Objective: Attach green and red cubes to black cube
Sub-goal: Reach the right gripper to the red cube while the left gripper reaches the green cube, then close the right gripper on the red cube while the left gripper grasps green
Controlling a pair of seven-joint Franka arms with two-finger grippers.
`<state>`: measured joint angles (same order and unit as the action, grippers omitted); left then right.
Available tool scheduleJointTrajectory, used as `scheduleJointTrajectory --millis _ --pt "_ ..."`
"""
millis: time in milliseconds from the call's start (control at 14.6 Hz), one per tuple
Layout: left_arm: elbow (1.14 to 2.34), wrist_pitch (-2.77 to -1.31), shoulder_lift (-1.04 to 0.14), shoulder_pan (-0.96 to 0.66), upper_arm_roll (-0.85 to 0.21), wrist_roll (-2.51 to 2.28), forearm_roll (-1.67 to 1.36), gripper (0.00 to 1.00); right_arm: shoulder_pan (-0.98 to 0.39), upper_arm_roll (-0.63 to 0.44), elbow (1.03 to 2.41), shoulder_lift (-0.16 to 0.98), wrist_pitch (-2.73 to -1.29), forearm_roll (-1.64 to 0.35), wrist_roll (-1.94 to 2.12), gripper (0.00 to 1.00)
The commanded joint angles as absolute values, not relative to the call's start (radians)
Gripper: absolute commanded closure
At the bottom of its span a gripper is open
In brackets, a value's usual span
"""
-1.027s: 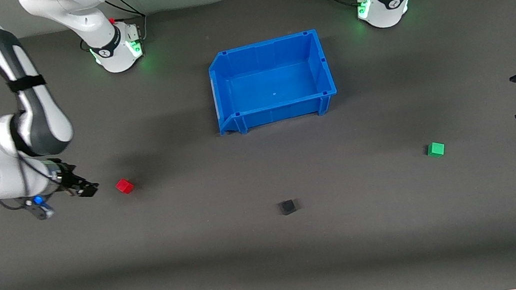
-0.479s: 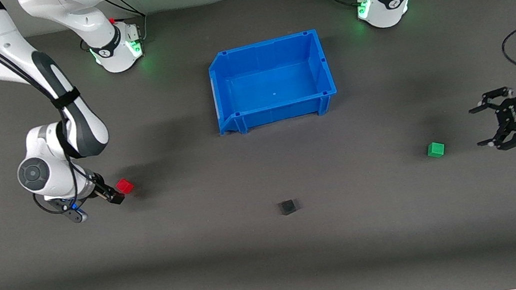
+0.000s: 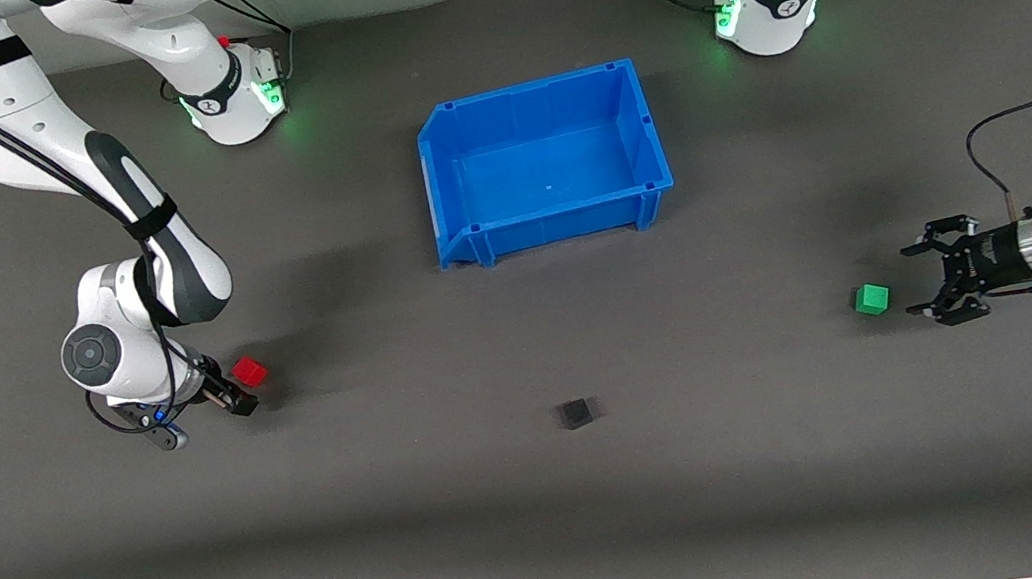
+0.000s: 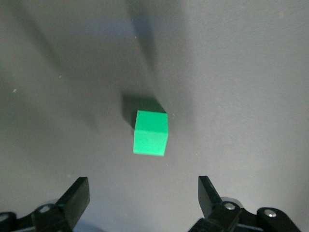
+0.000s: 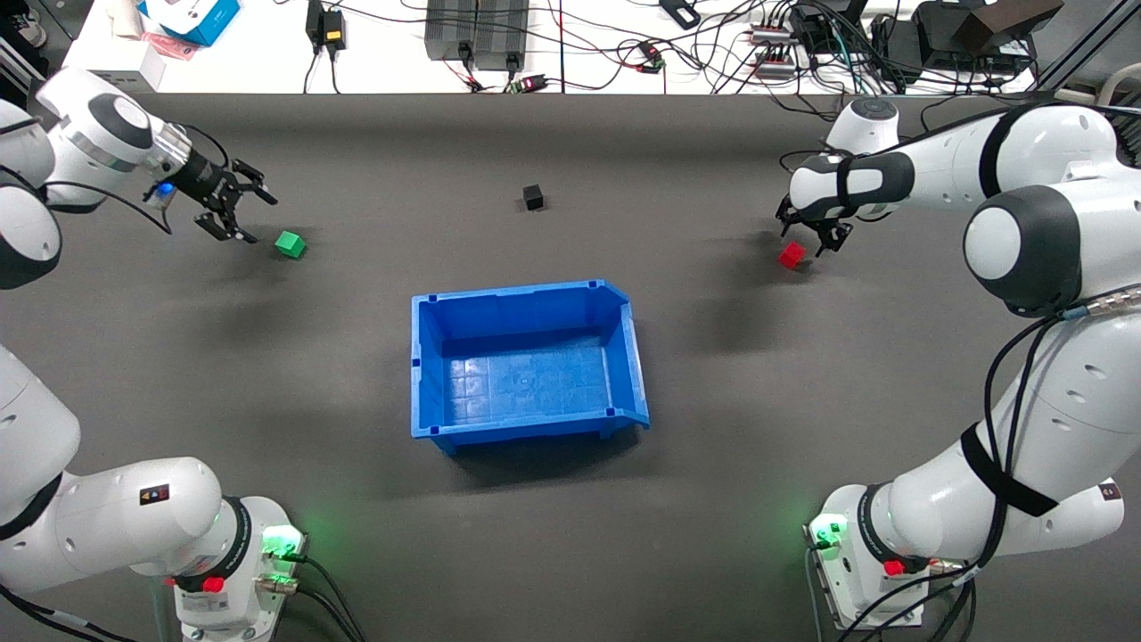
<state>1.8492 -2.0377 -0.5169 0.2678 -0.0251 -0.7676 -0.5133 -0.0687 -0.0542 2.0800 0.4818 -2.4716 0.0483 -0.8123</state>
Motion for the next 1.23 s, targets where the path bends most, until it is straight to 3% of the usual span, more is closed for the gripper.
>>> scheduleJointTrajectory --millis 0,342,411,548,616,685,753,890,959,1164 --pt "1.844 -2.075 -0.557 0.262 -0.028 -0.701 -0.547 0.0 -0.069 -0.054 2.082 0.485 -2.462 0.045 -0.838 0.18" --pt "1.848 -2.149 -0.609 0.253 -0.029 -0.667 -0.56 0.0 -0.084 -0.052 2.077 0.506 -2.465 -0.015 -0.838 0.2" --pt "1.85 -2.161 -0.617 0.252 -0.031 -0.652 -0.56 0.0 -0.084 -0.052 2.077 0.506 -2.465 -0.015 -0.838 0.27" --pt "1.855 -2.169 -0.623 0.255 -0.032 -0.644 -0.561 0.02 -0.087 -0.051 2.079 0.505 -2.462 -0.015 -0.835 0.51" --pt "1.855 -2.169 -0.623 0.253 -0.032 -0.644 -0.572 0.1 -0.087 -0.052 2.077 0.5 -2.461 -0.015 -0.825 0.62" --pt "1.856 -2.169 -0.623 0.253 -0.032 -0.644 -0.584 0.25 -0.087 -0.052 2.075 0.496 -2.461 -0.015 -0.821 0.72" --pt "1.856 -2.169 -0.623 0.255 -0.032 -0.644 -0.587 0.42 -0.086 -0.052 2.075 0.495 -2.461 -0.015 -0.822 0.77" --pt "1.856 -2.166 -0.623 0.255 -0.032 -0.644 -0.589 0.67 -0.103 -0.045 2.06 0.492 -2.457 -0.018 -0.854 0.81" --pt "1.855 -2.164 -0.621 0.255 -0.032 -0.646 -0.589 0.75 -0.138 -0.044 2.033 0.489 -2.423 -0.02 -0.918 0.81" --pt "1.842 -2.154 -0.614 0.253 -0.032 -0.664 -0.591 0.78 -0.26 -0.044 1.854 0.517 -2.277 -0.02 -1.199 0.81"
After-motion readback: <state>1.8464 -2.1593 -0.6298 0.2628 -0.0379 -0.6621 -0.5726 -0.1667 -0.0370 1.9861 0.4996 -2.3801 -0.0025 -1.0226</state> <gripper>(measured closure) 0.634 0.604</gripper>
